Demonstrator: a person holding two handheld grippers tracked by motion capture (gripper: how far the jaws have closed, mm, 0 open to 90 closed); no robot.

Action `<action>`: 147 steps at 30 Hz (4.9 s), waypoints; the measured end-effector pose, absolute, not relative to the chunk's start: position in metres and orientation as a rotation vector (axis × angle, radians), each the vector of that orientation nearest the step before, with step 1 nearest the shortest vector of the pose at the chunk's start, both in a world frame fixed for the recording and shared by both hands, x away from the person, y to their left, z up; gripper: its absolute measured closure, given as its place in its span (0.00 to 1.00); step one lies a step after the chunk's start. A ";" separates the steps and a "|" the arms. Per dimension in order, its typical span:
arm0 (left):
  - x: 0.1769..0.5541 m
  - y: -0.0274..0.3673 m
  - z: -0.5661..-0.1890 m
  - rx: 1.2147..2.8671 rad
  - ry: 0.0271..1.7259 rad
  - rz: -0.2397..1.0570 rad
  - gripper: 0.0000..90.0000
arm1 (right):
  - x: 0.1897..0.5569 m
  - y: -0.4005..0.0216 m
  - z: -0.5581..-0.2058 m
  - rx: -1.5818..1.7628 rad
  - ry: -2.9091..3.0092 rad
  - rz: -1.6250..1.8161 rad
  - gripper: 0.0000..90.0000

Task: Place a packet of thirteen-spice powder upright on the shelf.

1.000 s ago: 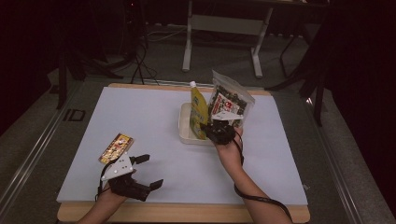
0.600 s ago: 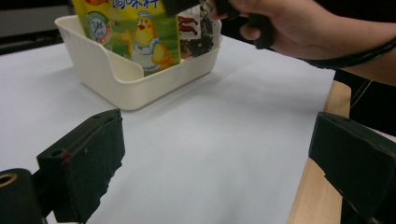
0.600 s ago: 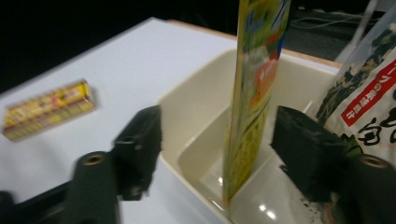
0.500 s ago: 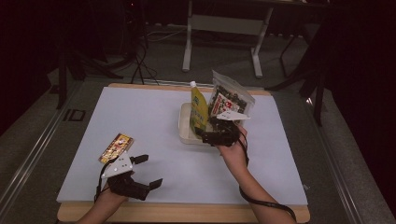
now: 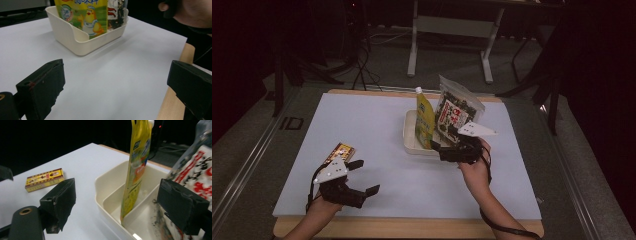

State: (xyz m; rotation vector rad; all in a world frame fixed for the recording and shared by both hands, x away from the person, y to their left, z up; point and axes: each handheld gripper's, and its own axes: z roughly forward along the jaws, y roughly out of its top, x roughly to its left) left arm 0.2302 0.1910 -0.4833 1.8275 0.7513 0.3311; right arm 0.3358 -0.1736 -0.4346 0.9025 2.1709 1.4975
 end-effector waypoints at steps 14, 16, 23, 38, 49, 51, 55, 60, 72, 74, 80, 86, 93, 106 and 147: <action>0.239 0.215 -0.471 1.866 0.819 0.371 0.02 | 0.301 -0.190 -0.425 0.873 2.156 1.531 0.25; 0.241 0.219 -0.469 1.872 0.833 0.387 0.02 | 0.297 -0.193 -0.423 0.864 2.148 1.547 0.25; 0.249 0.233 -0.464 1.904 0.891 0.413 0.02 | 0.285 -0.199 -0.424 0.834 2.176 1.547 0.22; 0.275 0.269 -0.482 1.935 1.055 0.443 0.02 | 0.252 -0.215 -0.422 0.746 2.167 1.584 0.16; 0.298 0.282 -0.512 1.993 1.185 0.422 0.04 | 0.245 -0.217 -0.426 0.773 2.144 1.601 0.12; 0.303 0.282 -0.517 2.002 1.210 0.415 0.05 | 0.245 -0.217 -0.427 0.765 2.154 1.595 0.12; 0.313 0.279 -0.524 2.048 1.251 0.417 0.05 | 0.244 -0.215 -0.427 0.762 2.164 1.586 0.14; 0.323 0.273 -0.532 2.129 1.295 0.412 0.08 | 0.245 -0.214 -0.427 0.760 2.172 1.588 0.14; 0.336 0.262 -0.539 2.242 1.355 0.397 0.20 | 0.246 -0.212 -0.429 0.759 2.196 1.576 0.14; 0.337 0.261 -0.540 2.271 1.358 0.407 0.23 | 0.246 -0.211 -0.429 0.755 2.196 1.571 0.15; 0.340 0.257 -0.540 2.303 1.383 0.418 0.25 | 0.246 -0.212 -0.429 0.762 2.195 1.571 0.15; 0.343 0.257 -0.537 2.322 1.390 0.371 0.33 | 0.247 -0.213 -0.428 0.765 2.191 1.574 0.15; 0.339 0.253 -0.533 2.327 1.322 0.415 0.35 | 0.247 -0.215 -0.428 0.758 2.185 1.581 0.14; 0.314 0.230 -0.497 2.070 1.164 0.439 0.35 | 0.247 -0.213 -0.429 0.765 2.152 1.582 0.15; 0.269 0.127 -0.470 1.852 0.589 0.347 0.35 | 0.258 -0.194 -0.413 0.839 2.124 1.535 0.12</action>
